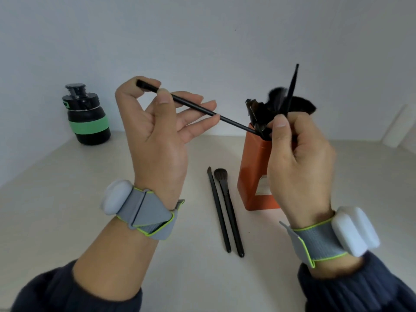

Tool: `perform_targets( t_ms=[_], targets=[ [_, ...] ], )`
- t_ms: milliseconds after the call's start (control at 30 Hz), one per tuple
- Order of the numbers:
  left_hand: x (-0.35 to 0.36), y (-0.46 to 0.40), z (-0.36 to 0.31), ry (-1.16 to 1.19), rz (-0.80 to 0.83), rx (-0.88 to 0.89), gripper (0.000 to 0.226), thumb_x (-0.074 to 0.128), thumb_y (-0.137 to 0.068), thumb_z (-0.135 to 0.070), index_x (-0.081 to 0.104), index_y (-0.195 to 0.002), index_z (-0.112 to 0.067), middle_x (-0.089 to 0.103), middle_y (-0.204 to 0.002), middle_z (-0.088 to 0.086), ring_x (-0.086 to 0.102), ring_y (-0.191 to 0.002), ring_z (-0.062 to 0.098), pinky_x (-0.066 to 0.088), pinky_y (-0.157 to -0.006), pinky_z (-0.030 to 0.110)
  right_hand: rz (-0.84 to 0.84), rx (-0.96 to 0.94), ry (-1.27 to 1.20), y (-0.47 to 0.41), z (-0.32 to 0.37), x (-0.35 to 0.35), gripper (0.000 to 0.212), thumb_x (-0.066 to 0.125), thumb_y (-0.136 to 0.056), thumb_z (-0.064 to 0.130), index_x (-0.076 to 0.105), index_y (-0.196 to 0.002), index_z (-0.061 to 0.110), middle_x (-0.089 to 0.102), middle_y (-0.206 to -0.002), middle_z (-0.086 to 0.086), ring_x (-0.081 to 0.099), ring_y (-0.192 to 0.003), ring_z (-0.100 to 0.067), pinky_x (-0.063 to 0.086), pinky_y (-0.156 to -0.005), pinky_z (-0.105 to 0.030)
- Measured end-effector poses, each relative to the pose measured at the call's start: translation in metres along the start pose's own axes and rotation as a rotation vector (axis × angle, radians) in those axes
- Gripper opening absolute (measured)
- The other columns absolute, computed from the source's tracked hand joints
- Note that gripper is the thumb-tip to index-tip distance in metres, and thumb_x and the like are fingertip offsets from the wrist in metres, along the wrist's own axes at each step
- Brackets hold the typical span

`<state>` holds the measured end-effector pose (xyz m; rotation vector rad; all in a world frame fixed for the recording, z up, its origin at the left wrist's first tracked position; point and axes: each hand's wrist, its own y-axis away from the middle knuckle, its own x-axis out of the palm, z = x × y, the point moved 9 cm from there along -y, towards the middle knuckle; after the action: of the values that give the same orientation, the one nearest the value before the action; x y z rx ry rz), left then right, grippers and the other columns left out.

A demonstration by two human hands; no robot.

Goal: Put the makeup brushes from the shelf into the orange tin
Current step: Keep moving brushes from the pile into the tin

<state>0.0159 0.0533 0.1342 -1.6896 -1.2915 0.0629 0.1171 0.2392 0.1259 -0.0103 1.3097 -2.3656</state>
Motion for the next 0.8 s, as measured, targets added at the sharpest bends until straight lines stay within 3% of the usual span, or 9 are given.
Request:
perform_targets(
  t_ms=[133,300,400,500,567,633,800],
  targets=[
    [0.012,0.005,0.004,-0.083,0.040,0.024,0.007,0.031,-0.106,-0.008,0.033,-0.110,-0.013,0.065,-0.084,0.014,0.075,-0.079,0.034,0.060,-0.064,0.037,-0.039,-0.033,-0.026,0.001,0.002,-0.004,0.018,0.046,-0.101,0.021,0.064,-0.106,0.018,0.065,-0.078,0.003,0.062,-0.078,-0.029,0.050,-0.078,-0.056],
    [0.024,0.009,0.013,-0.233,0.058,0.035,0.015,0.040,-0.099,-0.008,0.042,-0.102,-0.023,0.067,-0.085,0.011,0.072,-0.076,0.028,0.059,-0.056,0.035,-0.027,-0.023,-0.070,0.000,-0.001,0.000,0.035,0.045,-0.093,0.006,0.054,-0.124,0.020,0.060,-0.086,0.018,0.062,-0.086,-0.014,0.050,-0.086,-0.049],
    [0.029,0.011,0.023,-0.324,0.070,0.023,0.012,0.046,-0.096,-0.014,0.049,-0.098,-0.025,0.065,-0.088,0.004,0.066,-0.074,0.021,0.056,-0.050,0.032,-0.038,-0.031,-0.125,-0.001,-0.003,-0.002,0.031,0.045,-0.094,0.003,0.056,-0.118,0.019,0.061,-0.088,0.018,0.061,-0.082,-0.004,0.051,-0.079,-0.037],
    [0.034,0.014,0.032,-0.414,0.085,0.001,0.012,0.049,-0.095,-0.019,0.054,-0.093,-0.031,0.059,-0.080,-0.017,0.062,-0.070,0.017,0.056,-0.048,0.040,-0.037,-0.042,-0.103,-0.001,-0.001,-0.002,0.013,0.046,-0.102,0.017,0.057,-0.101,0.025,0.061,-0.086,0.014,0.058,-0.079,-0.009,0.050,-0.076,-0.046],
    [0.039,0.018,0.035,-0.486,0.115,0.004,0.014,0.052,-0.096,-0.021,0.055,-0.091,-0.033,0.059,-0.079,-0.020,0.061,-0.070,0.017,0.056,-0.051,0.049,-0.039,-0.052,-0.068,0.000,0.001,-0.002,0.018,0.045,-0.104,0.023,0.059,-0.095,0.016,0.062,-0.083,0.004,0.058,-0.079,-0.019,0.048,-0.074,-0.052],
    [0.044,0.022,0.037,-0.536,0.148,0.015,0.012,0.055,-0.095,-0.022,0.057,-0.091,-0.033,0.061,-0.080,-0.017,0.060,-0.070,0.015,0.055,-0.053,0.050,-0.035,-0.078,-0.027,0.000,0.003,-0.003,0.023,0.046,-0.104,0.021,0.064,-0.094,0.009,0.063,-0.085,-0.002,0.058,-0.082,-0.027,0.047,-0.074,-0.053],
    [0.050,0.024,0.044,-0.608,0.193,0.027,0.003,0.061,-0.093,-0.022,0.064,-0.093,-0.022,0.064,-0.087,-0.001,0.057,-0.070,0.009,0.054,-0.057,0.038,0.032,-0.068,0.043,0.003,0.005,0.003,0.025,0.051,-0.097,0.024,0.074,-0.098,0.013,0.063,-0.093,-0.006,0.060,-0.090,-0.029,0.048,-0.082,-0.055]
  ],
)
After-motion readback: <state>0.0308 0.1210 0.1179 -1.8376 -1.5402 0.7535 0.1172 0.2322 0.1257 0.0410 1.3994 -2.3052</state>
